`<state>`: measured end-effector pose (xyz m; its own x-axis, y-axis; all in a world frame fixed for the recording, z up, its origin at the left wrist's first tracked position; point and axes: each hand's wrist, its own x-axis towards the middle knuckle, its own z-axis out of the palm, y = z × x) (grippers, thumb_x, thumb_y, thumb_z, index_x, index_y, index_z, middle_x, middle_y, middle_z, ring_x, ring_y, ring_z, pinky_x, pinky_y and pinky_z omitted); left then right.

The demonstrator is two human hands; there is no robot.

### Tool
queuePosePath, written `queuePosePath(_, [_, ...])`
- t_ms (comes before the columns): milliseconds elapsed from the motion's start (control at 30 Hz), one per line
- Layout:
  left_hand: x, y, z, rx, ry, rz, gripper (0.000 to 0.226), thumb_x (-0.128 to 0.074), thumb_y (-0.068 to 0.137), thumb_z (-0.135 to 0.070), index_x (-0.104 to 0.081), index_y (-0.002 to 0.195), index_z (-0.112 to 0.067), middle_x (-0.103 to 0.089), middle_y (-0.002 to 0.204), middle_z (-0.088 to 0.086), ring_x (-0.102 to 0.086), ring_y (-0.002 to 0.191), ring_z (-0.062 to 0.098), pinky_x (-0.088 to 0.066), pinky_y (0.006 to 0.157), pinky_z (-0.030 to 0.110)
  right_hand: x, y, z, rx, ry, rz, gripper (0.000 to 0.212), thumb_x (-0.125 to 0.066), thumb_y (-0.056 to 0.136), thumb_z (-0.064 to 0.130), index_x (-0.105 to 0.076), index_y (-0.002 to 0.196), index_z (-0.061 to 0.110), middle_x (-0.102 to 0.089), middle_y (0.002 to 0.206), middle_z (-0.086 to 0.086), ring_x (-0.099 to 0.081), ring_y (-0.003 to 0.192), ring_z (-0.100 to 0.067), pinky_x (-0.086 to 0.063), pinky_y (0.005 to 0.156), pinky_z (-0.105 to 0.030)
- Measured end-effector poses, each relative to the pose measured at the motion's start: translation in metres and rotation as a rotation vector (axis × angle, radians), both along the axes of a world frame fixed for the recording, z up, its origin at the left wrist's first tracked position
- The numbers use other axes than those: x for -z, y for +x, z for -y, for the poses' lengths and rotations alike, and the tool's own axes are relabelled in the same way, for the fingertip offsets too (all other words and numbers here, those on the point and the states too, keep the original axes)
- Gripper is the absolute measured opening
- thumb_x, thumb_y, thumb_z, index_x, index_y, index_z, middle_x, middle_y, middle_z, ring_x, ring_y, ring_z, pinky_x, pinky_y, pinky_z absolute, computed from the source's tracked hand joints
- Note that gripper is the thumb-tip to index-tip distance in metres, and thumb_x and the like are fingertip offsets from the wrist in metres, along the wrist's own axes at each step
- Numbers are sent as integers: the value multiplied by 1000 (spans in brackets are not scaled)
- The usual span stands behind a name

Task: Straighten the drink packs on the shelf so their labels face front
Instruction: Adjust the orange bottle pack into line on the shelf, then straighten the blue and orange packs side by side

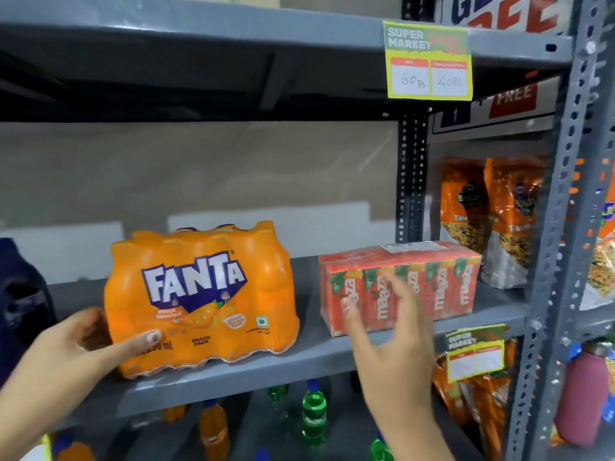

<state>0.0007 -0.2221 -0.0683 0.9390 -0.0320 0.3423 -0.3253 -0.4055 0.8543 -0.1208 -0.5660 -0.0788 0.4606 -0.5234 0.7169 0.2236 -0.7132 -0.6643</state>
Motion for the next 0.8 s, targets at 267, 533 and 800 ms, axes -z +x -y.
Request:
queuePosePath(267, [-31, -46, 40, -101, 53, -6, 79, -84, 39, -72, -72, 104, -28, -82, 90, -7, -77, 87, 17, -62, 81, 45, 4, 48, -45, -434, 25, -363, 83, -74, 76, 62, -40, 146, 34, -61, 136, 12, -61, 120, -9, -57, 97, -36])
queuePosePath(533, [-25, -38, 43, -121, 39, -29, 74, -81, 53, -60, -67, 116, -23, -77, 99, -7, -73, 92, 12, -58, 76, 32, 4, 50, -39, -463, 114, -333, 78, -81, 74, 51, -47, 142, 33, -63, 124, 17, -63, 114, -5, -58, 96, -36])
queuePosePath(800, [-29, -67, -36, -476, -235, 492, 25, -81, 80, -20, -71, 103, -20, -74, 100, 1, -70, 82, -4, -55, 75, 9, 3, 14, -113, -235, -88, 277, 38, -80, 81, 34, -72, 115, 19, -72, 113, 5, -64, 107, -9, -52, 88, -24])
